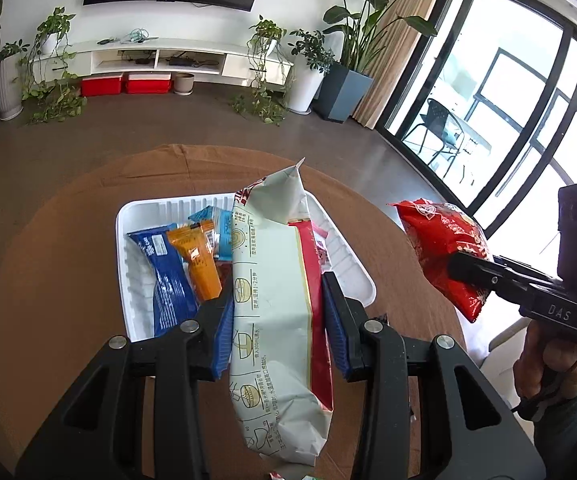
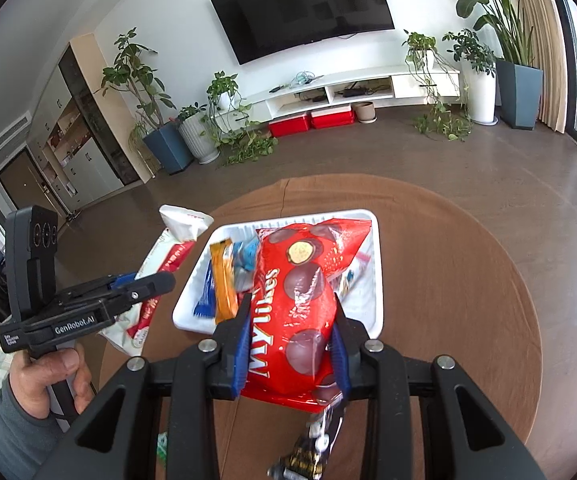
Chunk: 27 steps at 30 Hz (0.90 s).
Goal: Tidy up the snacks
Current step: 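Lower the white-and-red bag into the tray with the left tool while the right tool lowers the Mylikes bag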
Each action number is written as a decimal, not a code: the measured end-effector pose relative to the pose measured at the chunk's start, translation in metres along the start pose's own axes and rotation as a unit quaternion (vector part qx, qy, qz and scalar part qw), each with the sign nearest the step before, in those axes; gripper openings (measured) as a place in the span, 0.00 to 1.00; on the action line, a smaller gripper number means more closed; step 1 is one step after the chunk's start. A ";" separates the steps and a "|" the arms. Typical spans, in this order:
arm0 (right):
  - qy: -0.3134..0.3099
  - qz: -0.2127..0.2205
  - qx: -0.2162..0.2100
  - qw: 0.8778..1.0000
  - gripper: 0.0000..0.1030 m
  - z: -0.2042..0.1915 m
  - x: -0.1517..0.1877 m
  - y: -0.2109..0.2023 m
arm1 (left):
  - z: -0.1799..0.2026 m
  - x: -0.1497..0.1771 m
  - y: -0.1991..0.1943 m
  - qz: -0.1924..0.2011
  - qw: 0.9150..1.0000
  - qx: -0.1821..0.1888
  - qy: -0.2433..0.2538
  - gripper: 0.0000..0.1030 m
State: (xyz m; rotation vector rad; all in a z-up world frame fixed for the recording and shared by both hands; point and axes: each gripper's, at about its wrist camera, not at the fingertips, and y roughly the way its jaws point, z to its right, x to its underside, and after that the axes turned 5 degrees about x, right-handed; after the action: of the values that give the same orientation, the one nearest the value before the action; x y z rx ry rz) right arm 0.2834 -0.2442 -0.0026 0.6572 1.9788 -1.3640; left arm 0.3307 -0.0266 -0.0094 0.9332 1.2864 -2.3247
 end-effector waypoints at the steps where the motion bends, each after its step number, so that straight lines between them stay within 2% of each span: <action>1: -0.001 0.002 -0.002 1.000 0.35 0.000 -0.006 0.005 | -0.001 -0.005 0.005 -0.001 1.000 0.001 -0.003 0.35; 11: -0.003 -0.034 0.012 0.999 0.35 0.005 -0.031 0.078 | -0.010 -0.024 0.080 -0.036 0.999 -0.017 -0.001 0.36; 19: -0.016 -0.056 0.032 0.998 0.35 0.010 -0.031 0.124 | -0.021 -0.029 0.125 -0.050 0.998 -0.041 0.004 0.36; 27: -0.028 -0.078 0.049 0.995 0.35 0.011 -0.022 0.149 | -0.028 -0.026 0.160 -0.059 0.997 -0.050 0.005 0.36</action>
State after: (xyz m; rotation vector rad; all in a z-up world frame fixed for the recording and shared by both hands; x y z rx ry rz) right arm 0.4059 -0.2052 -0.0821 0.5115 1.9632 -1.5629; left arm 0.4500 -0.0901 -0.1024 0.8583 1.4848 -2.3194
